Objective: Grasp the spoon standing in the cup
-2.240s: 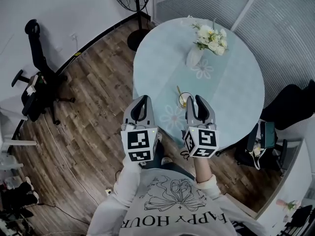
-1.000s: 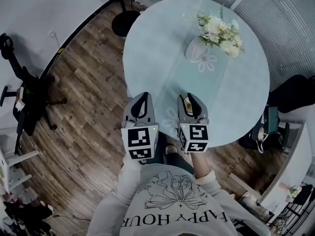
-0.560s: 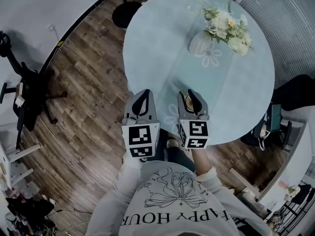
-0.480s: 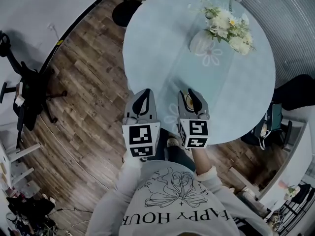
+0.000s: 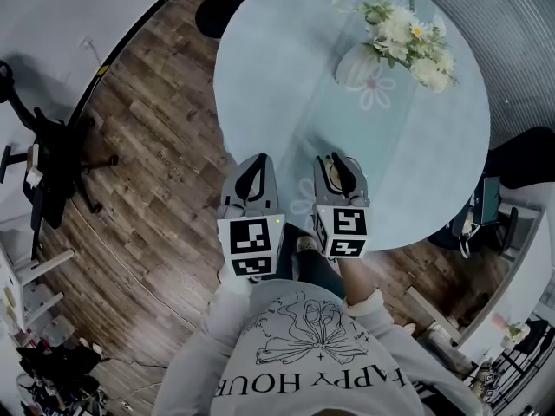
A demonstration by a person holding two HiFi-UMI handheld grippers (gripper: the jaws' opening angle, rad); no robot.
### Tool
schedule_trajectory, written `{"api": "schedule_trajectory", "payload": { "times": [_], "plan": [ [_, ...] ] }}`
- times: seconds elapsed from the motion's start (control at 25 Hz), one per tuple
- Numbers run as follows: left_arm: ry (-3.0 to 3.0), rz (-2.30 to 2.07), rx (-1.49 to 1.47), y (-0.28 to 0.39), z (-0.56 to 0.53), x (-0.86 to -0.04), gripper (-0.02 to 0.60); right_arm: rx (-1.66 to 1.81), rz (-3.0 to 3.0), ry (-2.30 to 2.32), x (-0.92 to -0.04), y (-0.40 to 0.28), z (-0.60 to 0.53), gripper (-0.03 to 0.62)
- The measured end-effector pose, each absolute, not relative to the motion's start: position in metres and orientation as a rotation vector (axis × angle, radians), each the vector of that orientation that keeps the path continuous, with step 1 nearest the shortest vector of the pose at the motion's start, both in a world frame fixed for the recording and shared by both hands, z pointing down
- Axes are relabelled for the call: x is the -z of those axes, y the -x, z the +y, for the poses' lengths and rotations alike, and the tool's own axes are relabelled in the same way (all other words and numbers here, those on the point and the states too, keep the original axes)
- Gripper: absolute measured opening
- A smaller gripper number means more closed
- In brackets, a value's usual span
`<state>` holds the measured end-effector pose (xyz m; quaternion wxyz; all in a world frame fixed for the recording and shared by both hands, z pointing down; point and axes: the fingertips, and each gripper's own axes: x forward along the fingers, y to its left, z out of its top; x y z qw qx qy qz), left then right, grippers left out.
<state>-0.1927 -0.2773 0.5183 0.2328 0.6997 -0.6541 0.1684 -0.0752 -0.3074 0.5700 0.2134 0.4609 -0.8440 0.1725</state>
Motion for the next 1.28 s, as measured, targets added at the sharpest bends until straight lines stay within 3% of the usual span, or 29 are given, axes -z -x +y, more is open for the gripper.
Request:
{"api": "schedule_trajectory", "payload": {
  "times": [0.16,0.24,1.28],
  "plan": [
    [-1.915,-1.787,-0.468,0.191,-0.275,-0.523,0.006,-0.489,-2.335,-1.286,-0.573,0.074,-0.308,0.127],
    [-1.913,-1.786,-0.476,0.191,-0.274,-0.525,0.006,-0.489,-2.332,-1.297,-0.573,0.073,-0.309,0.081],
    [-1.991,-1.765,-0.445,0.158,-0.273,-0.504,0.006,-0.468,-2.334,-1.430,-0.547,0.022,-0.295,0.044]
  ]
}}
